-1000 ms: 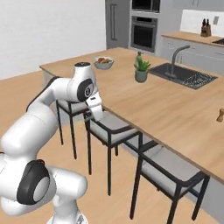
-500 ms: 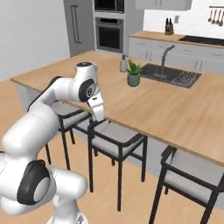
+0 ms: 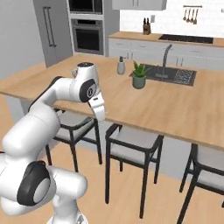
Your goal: Take a straw from the drawer in front and place it inside the glass cup on the dining counter.
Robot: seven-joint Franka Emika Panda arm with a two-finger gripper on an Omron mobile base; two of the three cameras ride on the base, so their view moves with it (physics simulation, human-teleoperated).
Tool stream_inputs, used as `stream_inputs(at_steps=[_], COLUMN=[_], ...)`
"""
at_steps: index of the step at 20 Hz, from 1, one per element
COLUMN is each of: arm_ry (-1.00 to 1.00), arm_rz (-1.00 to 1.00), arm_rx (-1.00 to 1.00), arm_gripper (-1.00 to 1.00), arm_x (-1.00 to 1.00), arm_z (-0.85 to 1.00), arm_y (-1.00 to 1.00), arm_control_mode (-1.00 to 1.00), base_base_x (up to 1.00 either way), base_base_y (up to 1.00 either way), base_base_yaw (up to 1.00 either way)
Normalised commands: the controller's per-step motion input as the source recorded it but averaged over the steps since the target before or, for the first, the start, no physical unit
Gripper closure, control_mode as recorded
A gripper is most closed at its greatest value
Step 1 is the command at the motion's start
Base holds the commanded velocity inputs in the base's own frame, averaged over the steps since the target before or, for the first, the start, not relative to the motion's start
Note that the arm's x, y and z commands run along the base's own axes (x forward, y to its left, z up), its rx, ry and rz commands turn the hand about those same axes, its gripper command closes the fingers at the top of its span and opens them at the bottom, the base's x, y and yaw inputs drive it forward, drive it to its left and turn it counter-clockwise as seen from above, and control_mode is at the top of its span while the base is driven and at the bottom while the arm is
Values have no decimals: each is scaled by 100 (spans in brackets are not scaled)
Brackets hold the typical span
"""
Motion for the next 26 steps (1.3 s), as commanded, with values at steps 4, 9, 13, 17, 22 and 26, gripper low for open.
stream_inputs(at_steps=[4,9,13,17,22,26], arm_ry=[0,0,0,0,0,0], arm_rz=[0,0,0,0,0,0], arm_rx=[0,0,0,0,0,0], arm_gripper=[100,100,100,100,100,100], arm_x=[0,0,0,0,0,0], arm_z=[0,0,0,0,0,0], arm_y=[0,0,0,0,0,0], arm_control_mode=[100,100,100,100,100,100], base_base_x=[17,25,41,65,97,93], base_base_y=[100,100,100,91,37,0], base_base_yaw=[-31,-25,-20,-6,0,2])
